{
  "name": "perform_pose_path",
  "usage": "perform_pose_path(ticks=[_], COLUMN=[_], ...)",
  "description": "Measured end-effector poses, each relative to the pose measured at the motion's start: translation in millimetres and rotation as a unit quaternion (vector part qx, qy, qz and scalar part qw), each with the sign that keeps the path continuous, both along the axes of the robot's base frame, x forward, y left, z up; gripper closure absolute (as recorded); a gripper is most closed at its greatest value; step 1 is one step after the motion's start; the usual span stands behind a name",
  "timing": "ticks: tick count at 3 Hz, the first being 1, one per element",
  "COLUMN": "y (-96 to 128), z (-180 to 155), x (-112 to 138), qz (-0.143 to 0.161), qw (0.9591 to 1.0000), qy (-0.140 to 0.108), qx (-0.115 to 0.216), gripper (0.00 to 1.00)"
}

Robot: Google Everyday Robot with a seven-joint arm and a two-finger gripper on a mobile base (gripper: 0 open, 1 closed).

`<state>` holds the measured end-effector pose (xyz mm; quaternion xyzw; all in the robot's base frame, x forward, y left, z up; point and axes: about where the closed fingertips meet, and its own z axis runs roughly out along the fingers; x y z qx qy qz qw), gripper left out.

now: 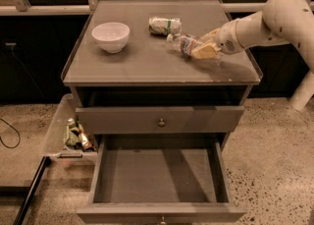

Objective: Pick water bottle from middle drawer and place on counter

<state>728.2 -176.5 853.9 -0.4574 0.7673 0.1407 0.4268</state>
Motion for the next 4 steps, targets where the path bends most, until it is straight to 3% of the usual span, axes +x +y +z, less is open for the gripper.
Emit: perform_pose_path(ticks=[1, 4], y=[0.2, 0.3], z=[-1.5, -1.6], x=[0.6, 0.6], qz=[-0.002, -0.002], qw=[1.0000, 1.0000], qy=[0.001, 0.001], qx=[0.001, 0.001], gripper=[0.83, 0.13])
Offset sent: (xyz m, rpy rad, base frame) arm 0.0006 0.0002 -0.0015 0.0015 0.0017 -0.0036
